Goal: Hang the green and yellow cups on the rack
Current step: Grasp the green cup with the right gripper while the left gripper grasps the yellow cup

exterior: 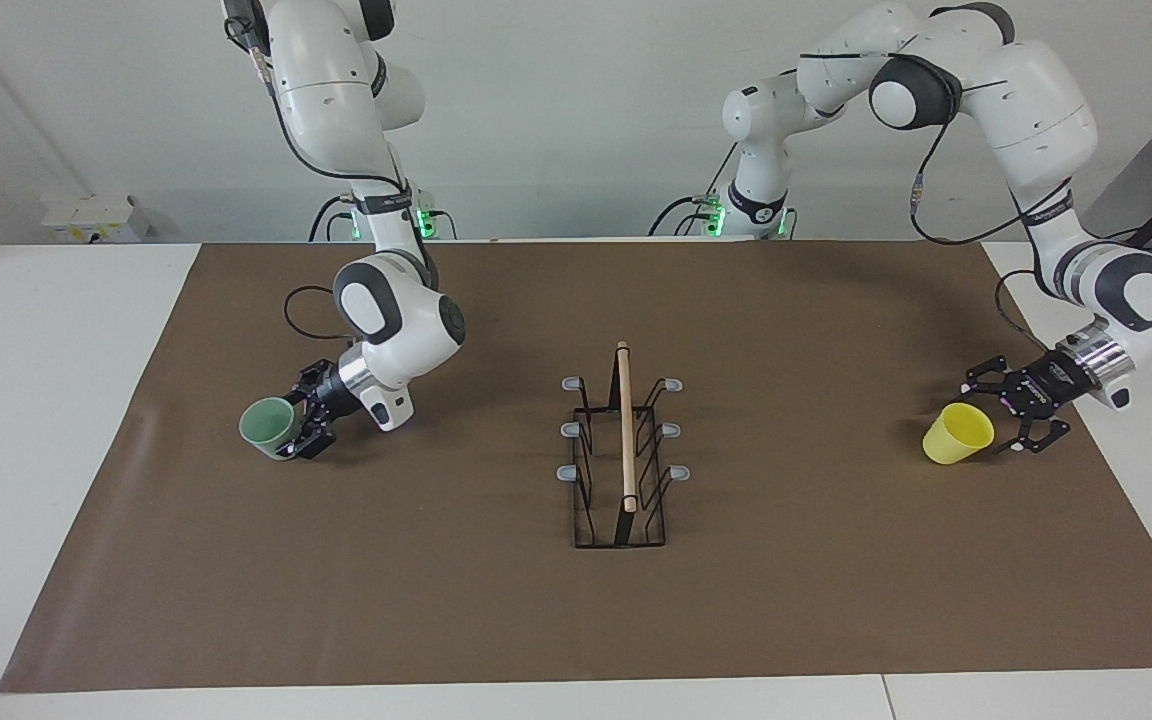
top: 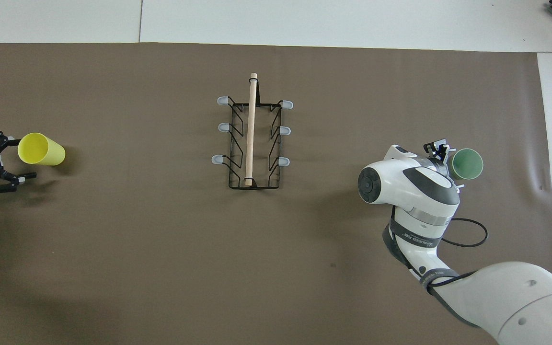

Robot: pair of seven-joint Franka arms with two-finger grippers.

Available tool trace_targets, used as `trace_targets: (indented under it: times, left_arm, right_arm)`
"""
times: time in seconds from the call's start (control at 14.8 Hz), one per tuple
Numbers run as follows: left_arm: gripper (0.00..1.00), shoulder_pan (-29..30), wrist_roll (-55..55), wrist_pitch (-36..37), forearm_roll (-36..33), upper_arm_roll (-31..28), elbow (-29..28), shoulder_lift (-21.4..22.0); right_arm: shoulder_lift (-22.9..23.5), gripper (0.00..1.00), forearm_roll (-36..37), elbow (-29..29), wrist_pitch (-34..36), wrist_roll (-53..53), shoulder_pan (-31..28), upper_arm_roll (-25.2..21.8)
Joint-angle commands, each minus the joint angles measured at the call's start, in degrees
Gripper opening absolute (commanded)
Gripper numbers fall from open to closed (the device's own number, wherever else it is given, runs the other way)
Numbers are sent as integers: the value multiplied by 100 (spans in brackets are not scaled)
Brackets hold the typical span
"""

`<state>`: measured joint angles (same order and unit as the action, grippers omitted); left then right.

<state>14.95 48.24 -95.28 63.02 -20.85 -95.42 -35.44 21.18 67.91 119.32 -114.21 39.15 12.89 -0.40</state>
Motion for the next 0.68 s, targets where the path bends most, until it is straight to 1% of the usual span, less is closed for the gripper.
trace_targets:
  times: [0.0, 0.07, 0.14, 0.2, 0.27, 0.34, 0.41, 0.47, 0.61]
  left_arm:
    - [100, 17, -245, -246, 350, 64, -556, 327]
    - [100, 17, -271, -281, 439, 90, -635, 345]
    - [100, 17, -289, -368, 501, 143, -723, 380]
    - [100, 26, -359, -491, 623, 178, -889, 432]
    - [100, 61, -534, -614, 772, 239, -1056, 494]
    - [100, 131, -631, -763, 808, 396, -1153, 529]
    - [100, 271, -632, -912, 809, 589, -1172, 547]
    - [100, 385, -632, -940, 826, 739, -1180, 582]
    - [100, 395, -641, -1019, 984, 802, -1285, 600]
  right_arm:
    - [44, 100, 292, 39, -198, -206, -111, 40]
    - [44, 100, 345, 39, -198, -224, -164, 40]
    - [53, 90, 354, 39, -207, -233, -173, 40]
    - [53, 76, 424, 39, -225, -224, -164, 40]
    - [53, 54, 468, 39, -242, -224, -164, 40]
    - [44, 29, 477, 47, -251, -224, -182, 40]
    - [53, 0, 477, 39, -251, -241, -182, 40]
    - [44, 0, 469, 39, -234, -346, -182, 48]
    - [44, 0, 346, -92, -181, -496, -182, 49]
